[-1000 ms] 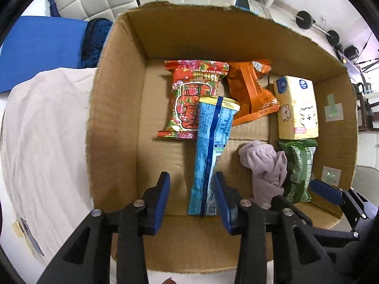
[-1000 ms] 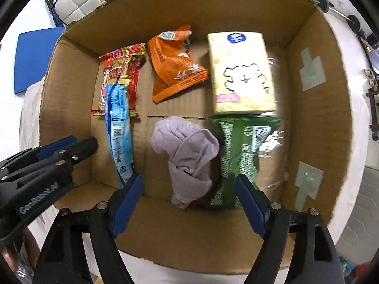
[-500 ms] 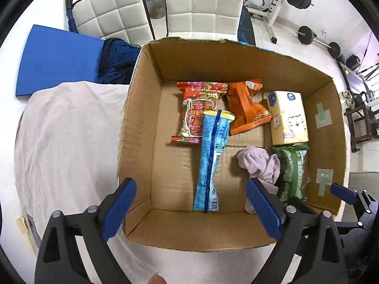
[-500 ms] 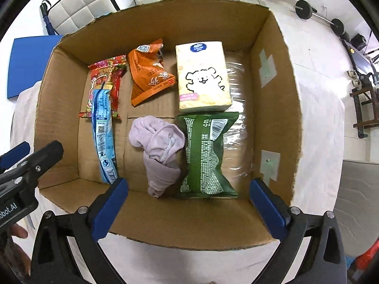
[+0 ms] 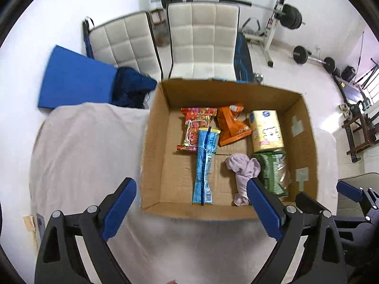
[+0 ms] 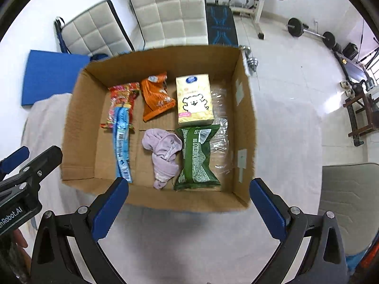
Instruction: Organize soft objects
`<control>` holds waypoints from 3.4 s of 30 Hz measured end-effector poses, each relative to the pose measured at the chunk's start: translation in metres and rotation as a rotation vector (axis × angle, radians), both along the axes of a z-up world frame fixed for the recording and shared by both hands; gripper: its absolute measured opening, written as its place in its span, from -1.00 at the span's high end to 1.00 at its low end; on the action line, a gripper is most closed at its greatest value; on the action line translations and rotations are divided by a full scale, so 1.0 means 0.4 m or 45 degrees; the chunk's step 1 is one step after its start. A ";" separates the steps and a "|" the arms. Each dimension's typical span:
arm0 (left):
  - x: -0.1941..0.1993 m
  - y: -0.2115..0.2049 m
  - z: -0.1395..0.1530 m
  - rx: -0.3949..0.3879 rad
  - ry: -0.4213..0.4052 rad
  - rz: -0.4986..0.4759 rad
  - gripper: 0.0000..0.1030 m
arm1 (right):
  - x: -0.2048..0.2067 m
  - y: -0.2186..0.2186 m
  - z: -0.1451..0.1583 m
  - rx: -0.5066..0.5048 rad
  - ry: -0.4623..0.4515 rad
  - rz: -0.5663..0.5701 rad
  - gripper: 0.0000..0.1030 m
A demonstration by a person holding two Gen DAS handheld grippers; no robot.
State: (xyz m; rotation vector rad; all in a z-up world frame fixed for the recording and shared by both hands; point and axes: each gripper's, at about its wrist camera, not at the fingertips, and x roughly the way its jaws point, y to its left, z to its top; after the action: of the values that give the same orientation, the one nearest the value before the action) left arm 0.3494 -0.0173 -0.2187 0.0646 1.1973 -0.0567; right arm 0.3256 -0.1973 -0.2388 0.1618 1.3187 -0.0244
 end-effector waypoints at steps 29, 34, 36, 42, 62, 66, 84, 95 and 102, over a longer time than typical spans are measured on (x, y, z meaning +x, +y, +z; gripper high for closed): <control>-0.494 0.019 0.455 -0.093 -0.345 -0.015 -0.85 | -0.602 -0.020 0.593 0.009 -0.499 0.022 -1.00; -0.503 0.026 0.463 -0.083 -0.384 0.008 -0.86 | -0.617 -0.034 0.603 -0.004 -0.506 -0.009 -1.00; -0.505 0.027 0.464 -0.066 -0.397 0.014 -0.98 | -0.612 -0.039 0.603 -0.014 -0.505 -0.026 -1.00; -0.496 0.021 0.451 -0.039 -0.405 0.015 -1.00 | -0.586 -0.042 0.610 -0.042 -0.544 -0.037 -1.00; -0.476 0.014 0.436 -0.009 -0.432 0.035 -1.00 | -0.525 -0.049 0.614 -0.096 -0.584 -0.024 -1.00; -0.475 0.016 0.436 -0.009 -0.428 0.032 -1.00 | -0.521 -0.051 0.608 -0.101 -0.584 -0.030 -1.00; -0.480 0.019 0.451 -0.014 -0.439 0.030 -1.00 | -0.533 -0.053 0.596 -0.115 -0.577 -0.036 -1.00; -0.477 0.019 0.456 -0.018 -0.444 0.036 -1.00 | -0.536 -0.050 0.585 -0.125 -0.582 -0.026 -1.00; -0.477 0.021 0.456 -0.020 -0.444 0.040 -1.00 | -0.538 -0.048 0.580 -0.128 -0.585 -0.021 -1.00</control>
State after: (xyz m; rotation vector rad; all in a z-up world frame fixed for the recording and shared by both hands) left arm 0.1586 -0.0087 -0.0362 0.0396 0.8489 -0.0261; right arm 0.1103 -0.2167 -0.0068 0.0856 0.8558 -0.0638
